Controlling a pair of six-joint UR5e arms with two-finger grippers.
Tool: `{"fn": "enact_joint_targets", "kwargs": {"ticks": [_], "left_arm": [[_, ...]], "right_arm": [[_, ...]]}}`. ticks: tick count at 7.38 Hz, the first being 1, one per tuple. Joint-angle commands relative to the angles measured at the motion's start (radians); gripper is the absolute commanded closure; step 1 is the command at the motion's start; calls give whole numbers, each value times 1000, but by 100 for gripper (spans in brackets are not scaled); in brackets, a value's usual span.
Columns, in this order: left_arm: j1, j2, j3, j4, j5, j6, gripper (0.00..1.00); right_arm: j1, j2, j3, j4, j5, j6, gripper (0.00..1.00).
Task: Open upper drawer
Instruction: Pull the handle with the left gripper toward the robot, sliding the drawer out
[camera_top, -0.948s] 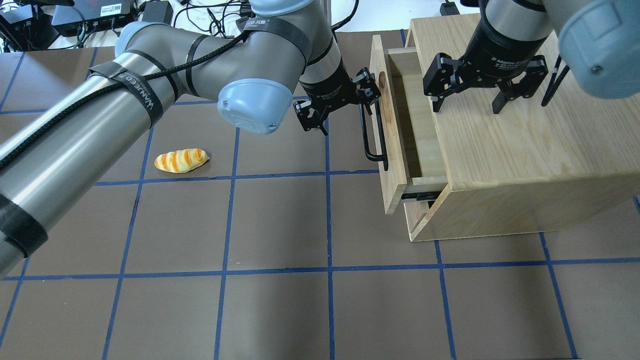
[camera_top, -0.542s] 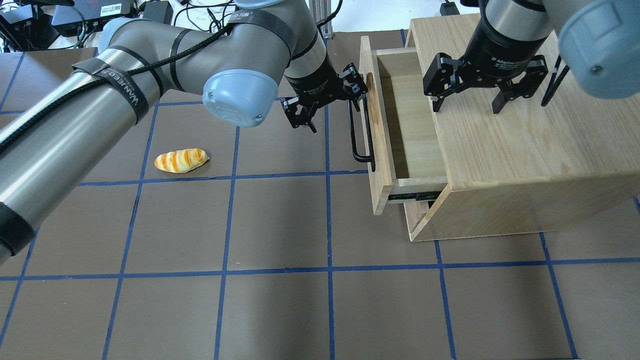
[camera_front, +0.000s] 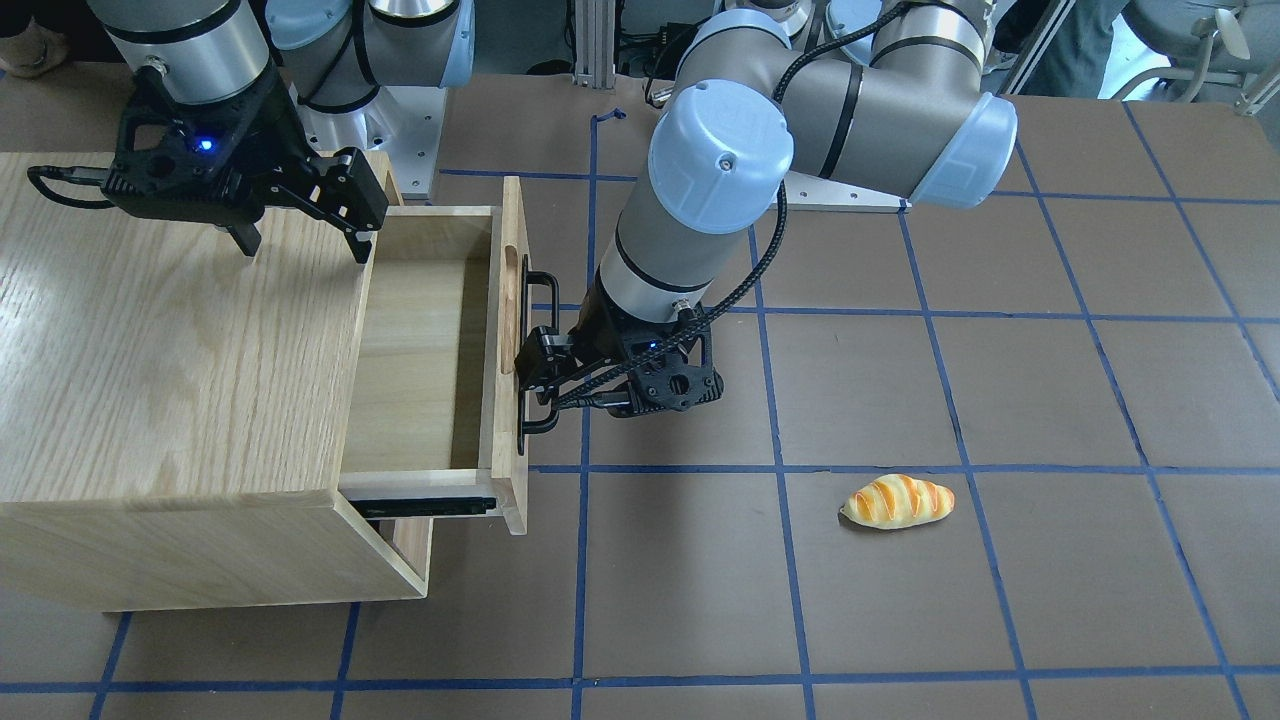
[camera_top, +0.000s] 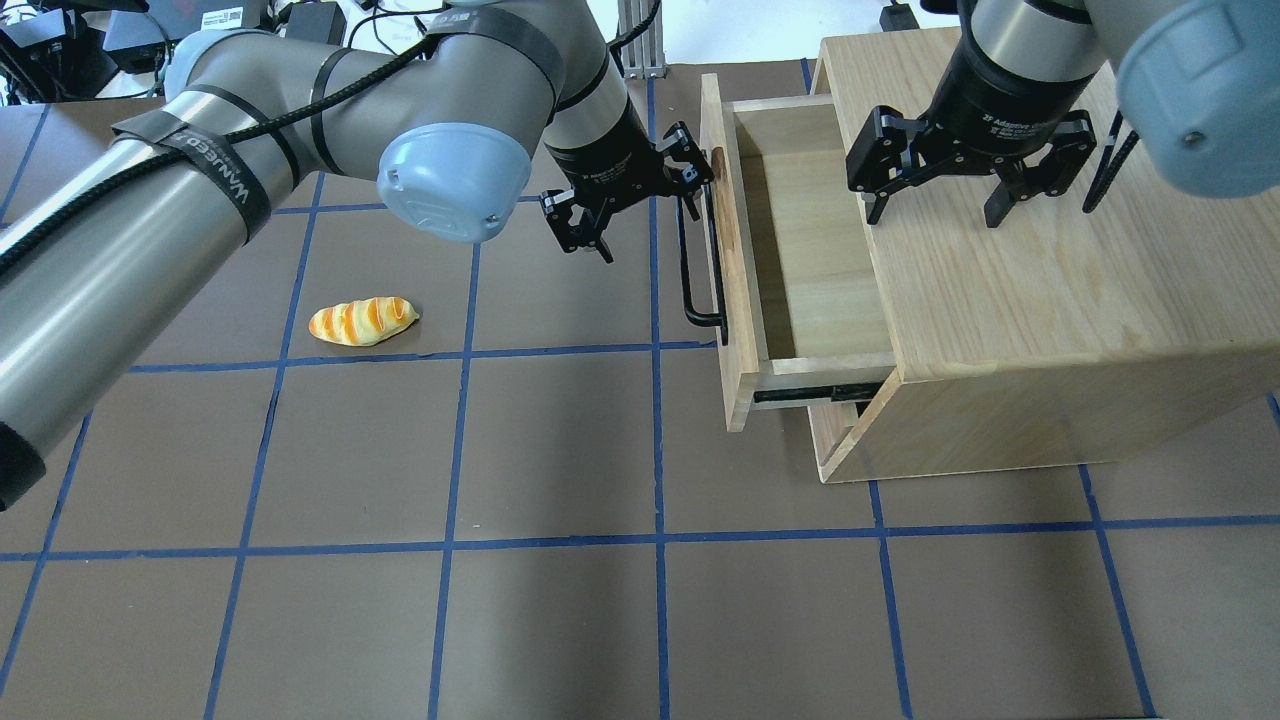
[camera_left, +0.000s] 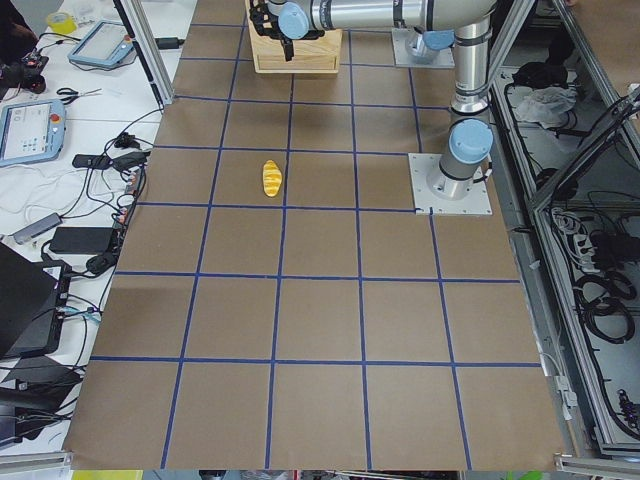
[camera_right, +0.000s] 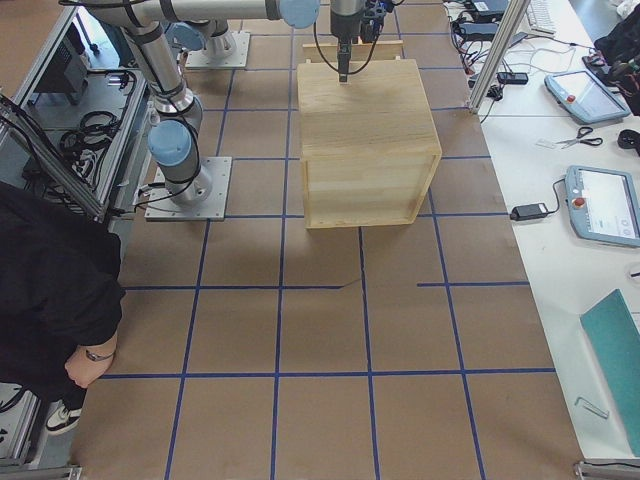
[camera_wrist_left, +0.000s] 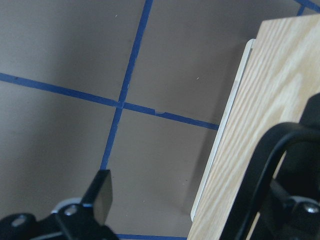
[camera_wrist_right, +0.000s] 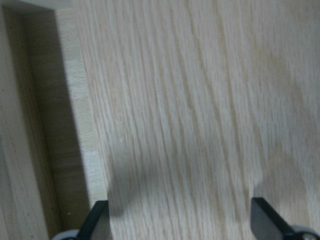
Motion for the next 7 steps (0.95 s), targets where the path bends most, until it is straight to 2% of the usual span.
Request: {"fn": "enact_joint_targets", "kwargs": {"ticks": [1,7], "left_arm": [[27,6,1,-27,1,26,0],[71,29,1,-75,3,66,0]], "right_arm": [[0,0,0,1,1,0,0],[-1,0,0,0,-1,0,0]]}}
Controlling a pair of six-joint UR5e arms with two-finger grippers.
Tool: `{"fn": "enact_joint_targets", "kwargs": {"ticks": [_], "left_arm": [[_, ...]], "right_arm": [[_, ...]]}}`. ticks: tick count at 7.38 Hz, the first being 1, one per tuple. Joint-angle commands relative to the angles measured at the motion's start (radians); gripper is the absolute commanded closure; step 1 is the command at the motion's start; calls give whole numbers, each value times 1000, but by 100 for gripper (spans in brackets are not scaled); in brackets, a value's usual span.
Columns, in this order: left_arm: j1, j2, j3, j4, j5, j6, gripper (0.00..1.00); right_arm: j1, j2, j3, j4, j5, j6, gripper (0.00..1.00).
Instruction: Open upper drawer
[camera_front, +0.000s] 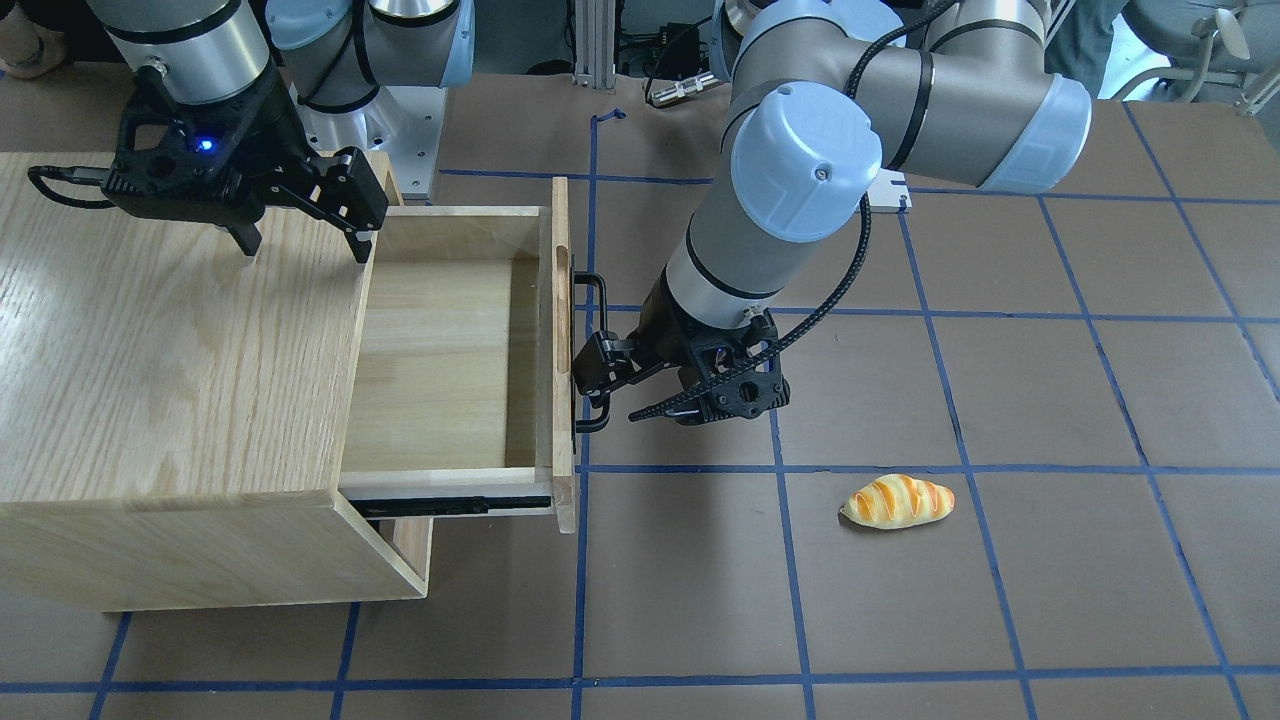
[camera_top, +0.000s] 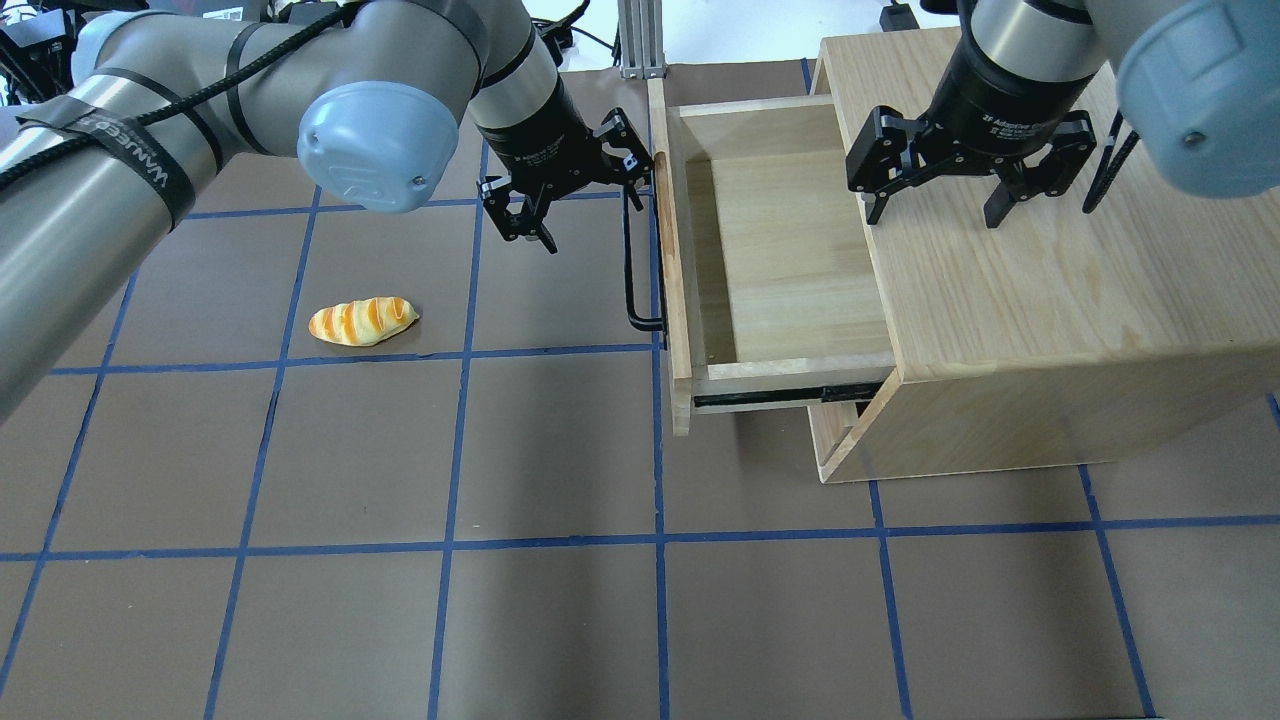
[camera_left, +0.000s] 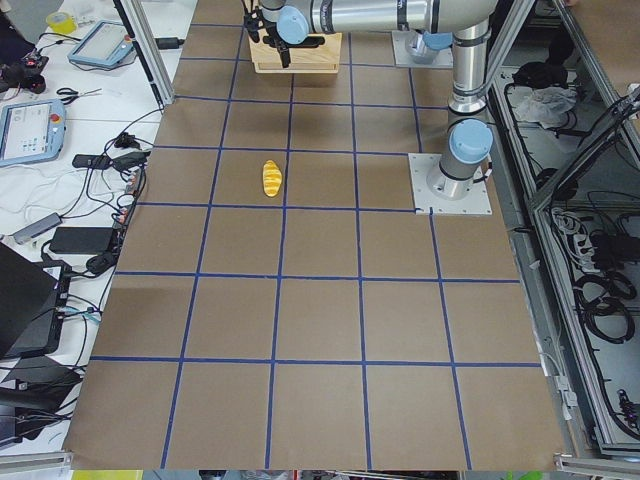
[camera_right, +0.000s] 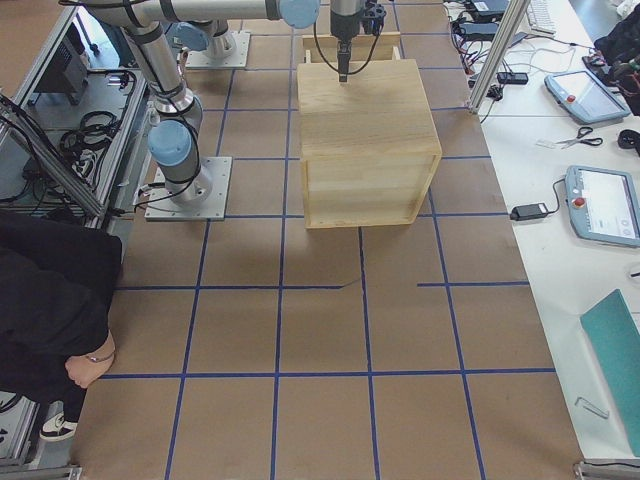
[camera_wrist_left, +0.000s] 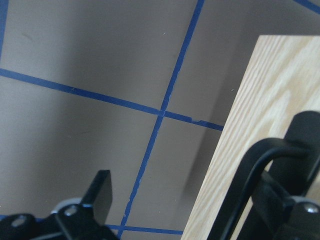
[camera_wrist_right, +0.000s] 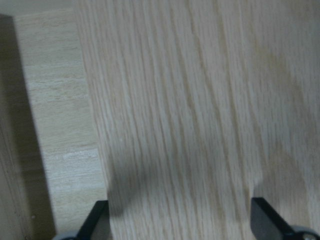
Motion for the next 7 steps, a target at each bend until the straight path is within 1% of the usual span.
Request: {"fn": "enact_joint_targets", "kwargs": {"ticks": [1,3,4,6,7], "left_arm": [[2,4,0,-7,-1,1,0],[2,15,2,-15,0,1,0],[2,26,20,-48,12,0,0],[2,47,118,-173,66,6,0],[6,59,156,-207,86,50,0]], "right_arm": [[0,0,0,0,0,0,0],[0,0,0,0,0,0,0],[0,0,0,0,0,0,0],[-1,0,0,0,0,0,0],[0,0,0,0,0,0,0]]}}
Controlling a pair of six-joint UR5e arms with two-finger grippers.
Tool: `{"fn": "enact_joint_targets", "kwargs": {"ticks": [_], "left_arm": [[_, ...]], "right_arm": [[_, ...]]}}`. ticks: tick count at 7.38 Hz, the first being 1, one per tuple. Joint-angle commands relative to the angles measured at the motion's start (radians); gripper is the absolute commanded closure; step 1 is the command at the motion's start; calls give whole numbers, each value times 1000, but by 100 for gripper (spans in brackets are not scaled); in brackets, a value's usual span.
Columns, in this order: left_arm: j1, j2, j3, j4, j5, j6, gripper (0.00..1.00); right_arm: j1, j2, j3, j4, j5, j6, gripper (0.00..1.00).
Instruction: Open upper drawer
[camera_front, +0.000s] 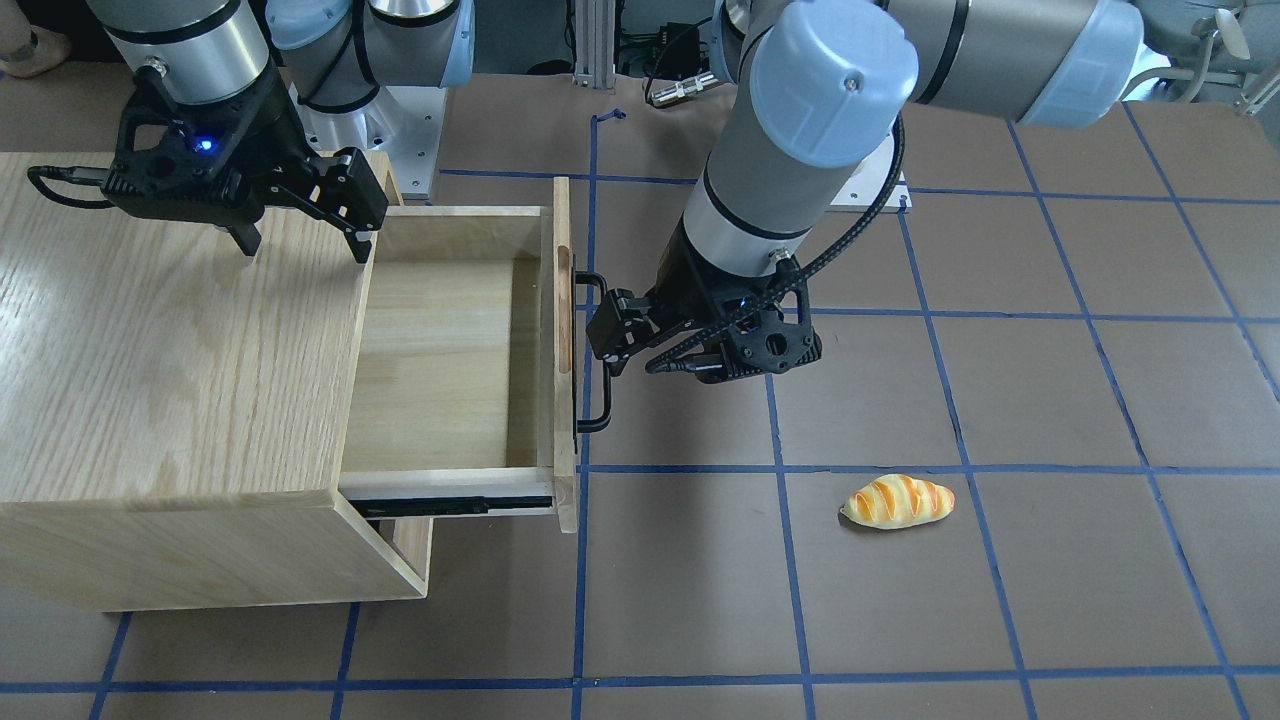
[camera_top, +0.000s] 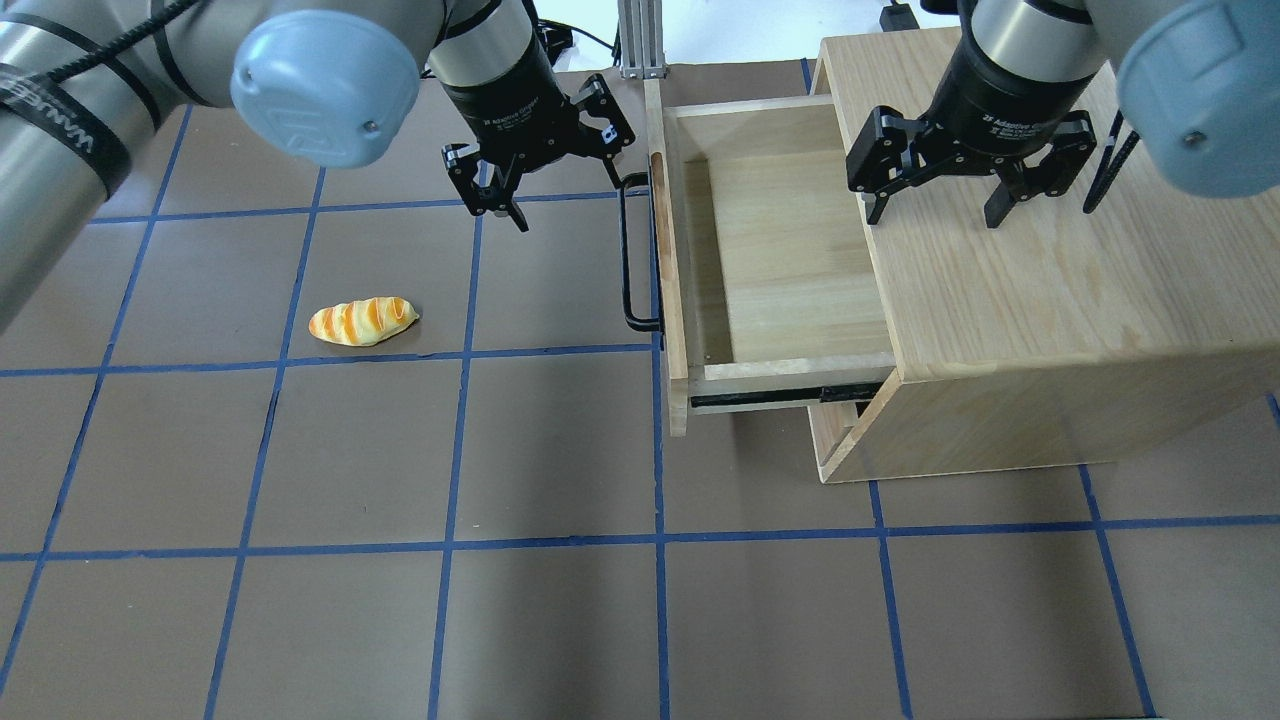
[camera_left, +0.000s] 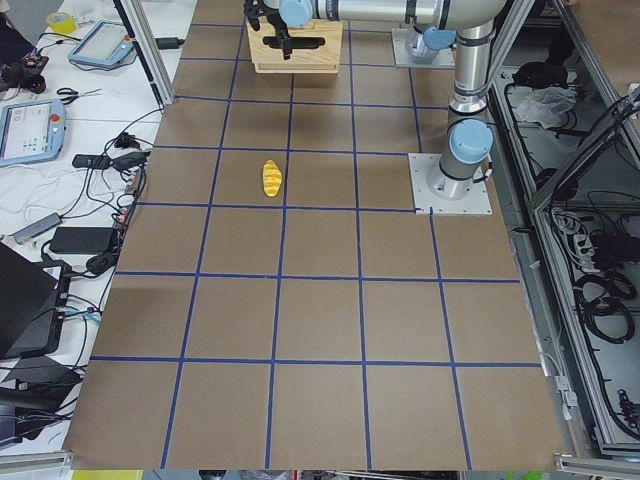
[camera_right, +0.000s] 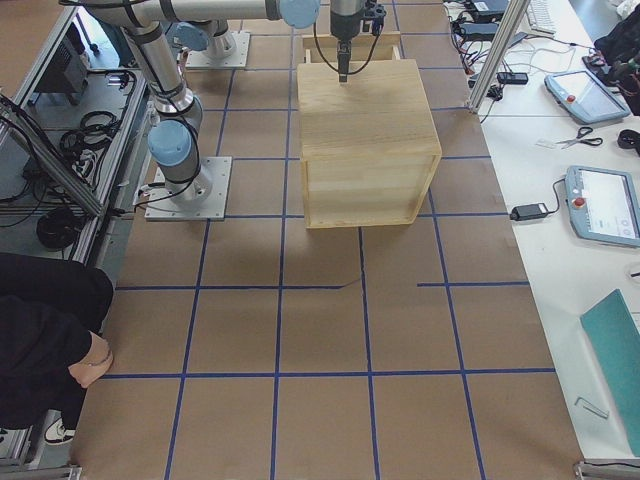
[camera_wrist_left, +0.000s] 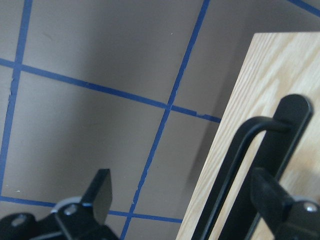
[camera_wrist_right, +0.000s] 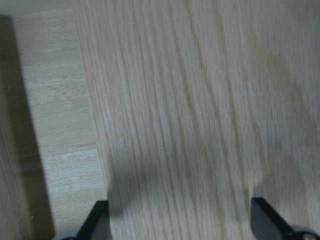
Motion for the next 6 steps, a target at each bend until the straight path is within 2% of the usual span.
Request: {"fn": "enact_joint_targets", "kwargs": {"ticks": [1,2,3,4,6], "left_arm": [[21,47,62,-75,46,137,0],[47,89,56,-81,178,281,0],[73,112,45,-81,243,322,0],[104,130,42,-104,230,334,0],[229,162,10,-124,233,592,0]], "right_arm": [[0,0,0,-2,0,0,0],[0,0,0,-2,-1,0,0],[0,0,0,-2,0,0,0],[0,0,0,0,0,0,0],[0,0,0,0,-1,0,0]]}}
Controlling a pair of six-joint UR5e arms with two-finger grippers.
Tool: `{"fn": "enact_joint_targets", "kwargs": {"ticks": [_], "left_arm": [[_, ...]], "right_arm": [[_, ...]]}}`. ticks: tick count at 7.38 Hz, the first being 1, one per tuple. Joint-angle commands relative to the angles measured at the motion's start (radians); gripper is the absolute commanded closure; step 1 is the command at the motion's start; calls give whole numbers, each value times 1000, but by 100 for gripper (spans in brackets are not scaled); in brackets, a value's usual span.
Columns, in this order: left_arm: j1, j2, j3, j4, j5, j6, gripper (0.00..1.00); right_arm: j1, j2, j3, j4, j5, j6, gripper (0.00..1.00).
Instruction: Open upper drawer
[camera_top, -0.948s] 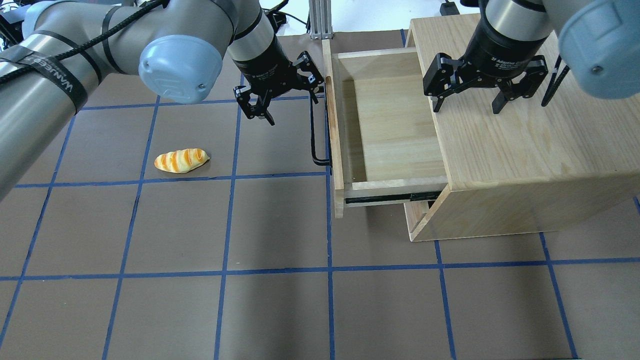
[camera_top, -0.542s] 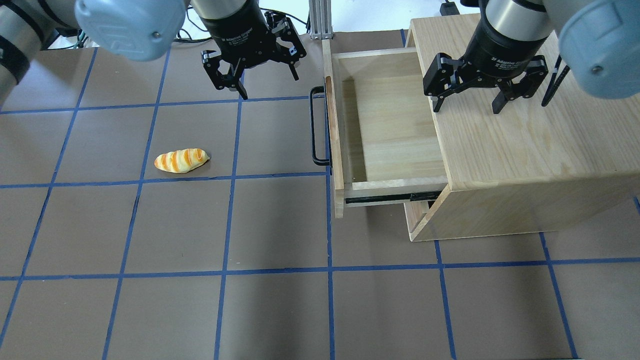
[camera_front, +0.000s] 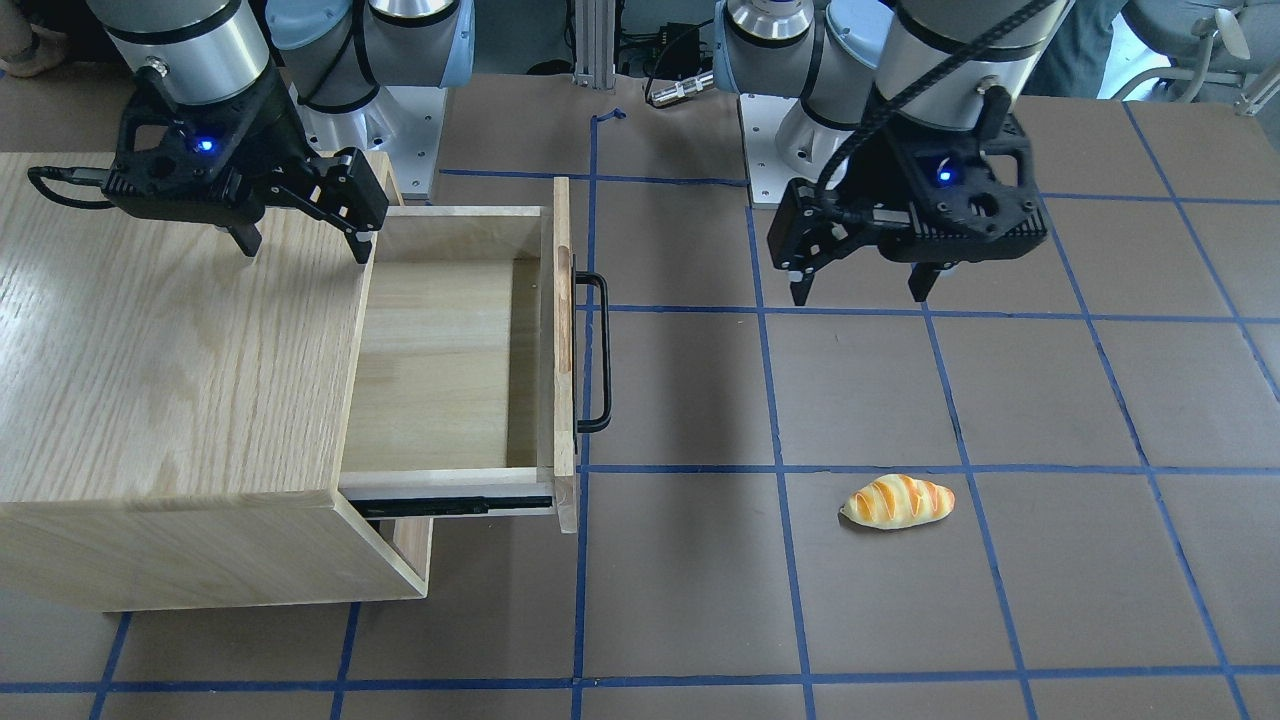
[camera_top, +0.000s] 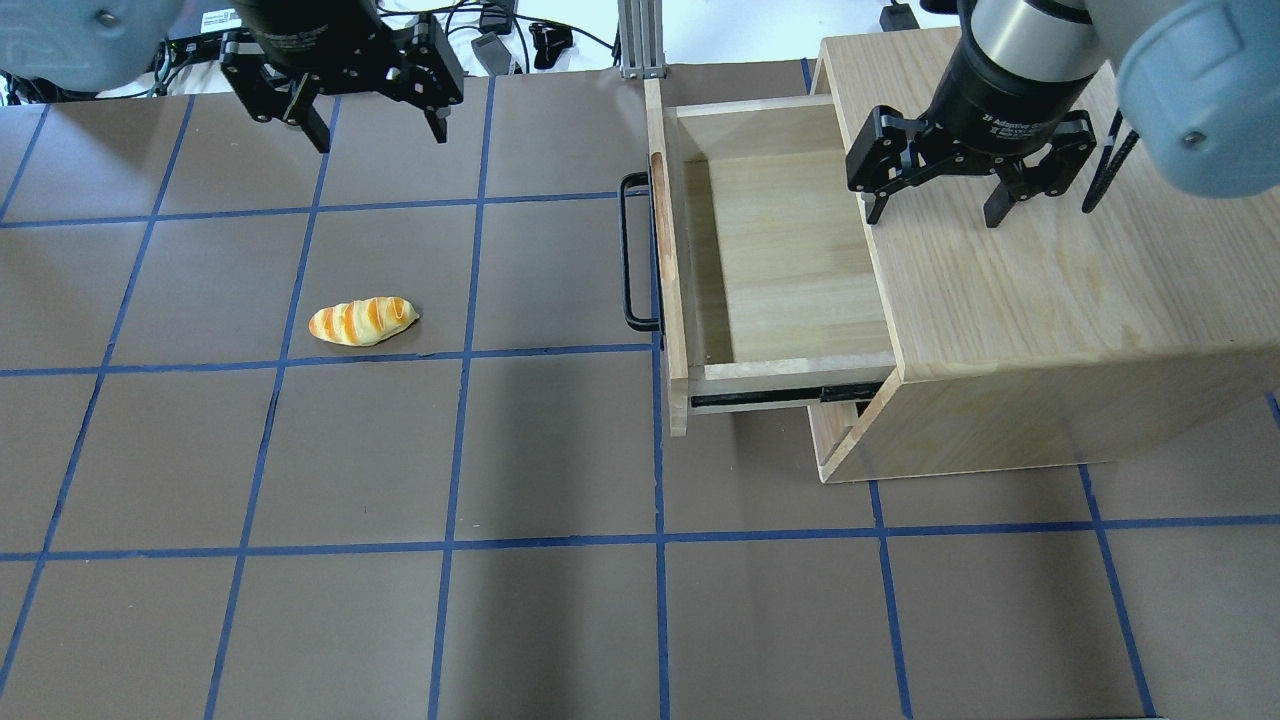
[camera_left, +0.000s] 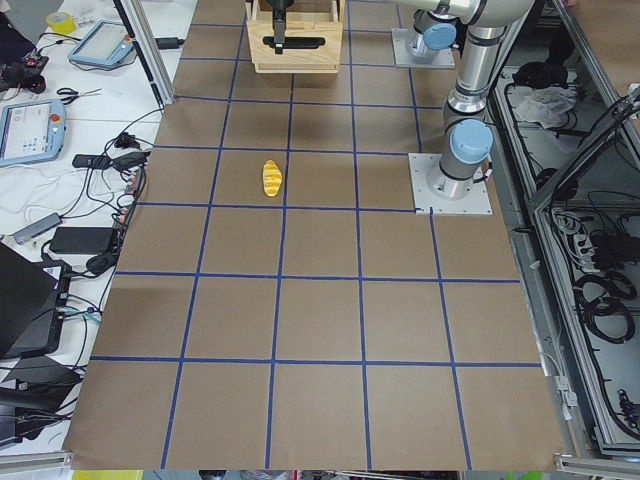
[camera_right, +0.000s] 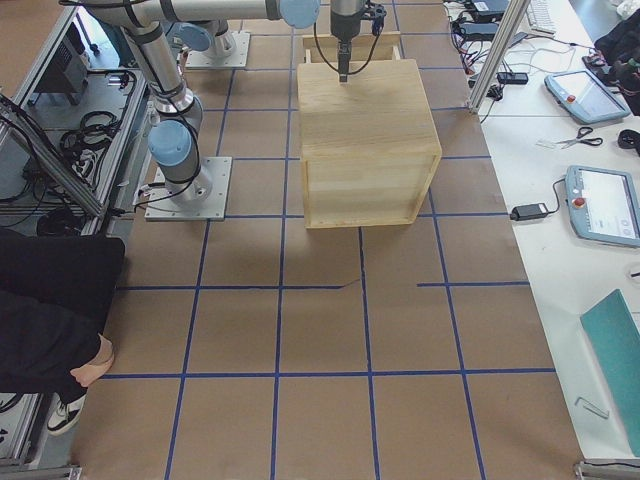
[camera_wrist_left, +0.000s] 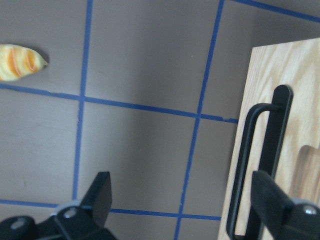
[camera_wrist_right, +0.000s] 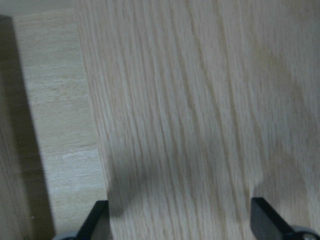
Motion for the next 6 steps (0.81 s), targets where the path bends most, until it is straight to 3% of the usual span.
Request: {"fn": "enact_joint_targets", "kwargs": {"ticks": [1,6], "left_arm": [[124,37,-62,-9,7,208,0],[123,89,-139,5,-3,213,0]], "right_arm": [[0,0,0,1,0,0,0],[0,0,0,1,-1,0,0]]}}
